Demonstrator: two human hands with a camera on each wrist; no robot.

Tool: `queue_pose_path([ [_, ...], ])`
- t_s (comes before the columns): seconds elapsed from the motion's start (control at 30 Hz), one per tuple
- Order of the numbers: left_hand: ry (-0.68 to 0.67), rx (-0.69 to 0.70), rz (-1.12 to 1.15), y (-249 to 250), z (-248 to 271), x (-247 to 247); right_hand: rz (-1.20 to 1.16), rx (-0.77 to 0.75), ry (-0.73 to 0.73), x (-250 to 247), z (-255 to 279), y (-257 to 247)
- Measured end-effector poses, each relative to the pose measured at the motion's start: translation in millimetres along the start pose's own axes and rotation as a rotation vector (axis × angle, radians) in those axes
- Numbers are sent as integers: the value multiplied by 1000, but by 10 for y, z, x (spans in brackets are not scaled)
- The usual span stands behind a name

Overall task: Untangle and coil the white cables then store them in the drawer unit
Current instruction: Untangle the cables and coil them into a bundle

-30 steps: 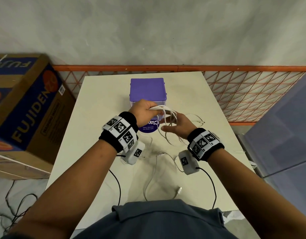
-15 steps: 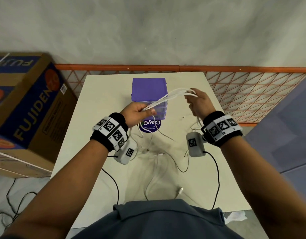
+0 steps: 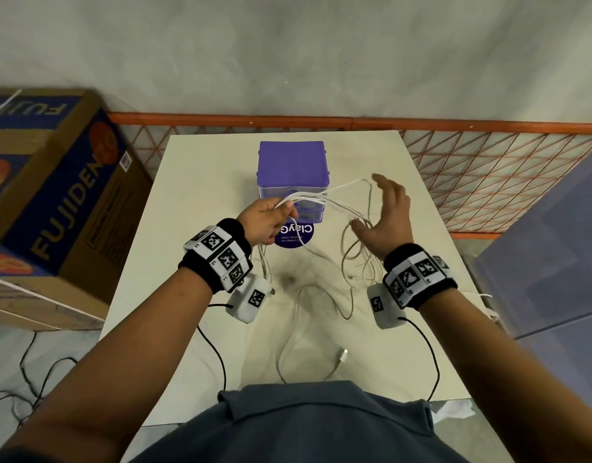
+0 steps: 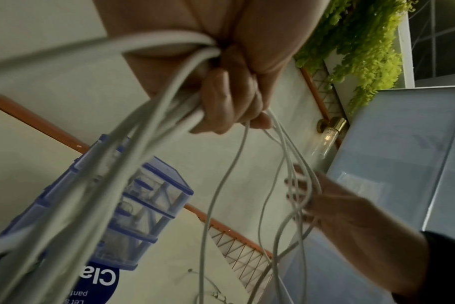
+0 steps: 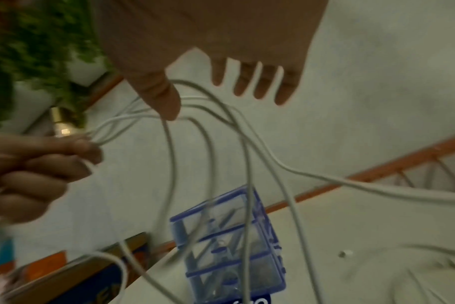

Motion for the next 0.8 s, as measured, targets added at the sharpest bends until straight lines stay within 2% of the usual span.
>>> queue_pose_path([
  [0.07, -45, -8, -6, 29, -9, 85, 148, -269, -31, 99, 210, -369],
  [0.13, -98, -6, -32, 73, -8, 192, 305, -386, -169, 342, 362, -583],
  [0.23, -119, 19, -145, 163, -4, 269, 315, -334, -342, 511, 411, -635],
  [0.33, -66, 65, -284, 231, -6, 153, 226, -209, -422, 471, 356, -548],
  [0.43, -43, 63, -358, 168, -4, 40, 358, -163, -367, 400, 326, -445],
  [0.53, -173, 51, -377, 112, 17, 206, 586, -284, -332, 579, 394, -524],
  [0.57, -212, 48, -355, 115, 36, 290, 547, -293, -350, 643, 406, -568],
  [0.67, -241, 83, -266, 235, 65, 413, 163, -165, -424, 634, 341, -650],
  [0.8, -189, 152, -205, 326, 61, 390, 116, -176, -431, 584, 255, -690],
])
Point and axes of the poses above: each hand's wrist, its own z-axis away from the middle knuckle, its own x-axis out of the palm, y = z × x, the point moved 10 cm from there along -z, towards the middle knuckle, and after that the axes turned 14 degrees about x, right-handed, at the moved point
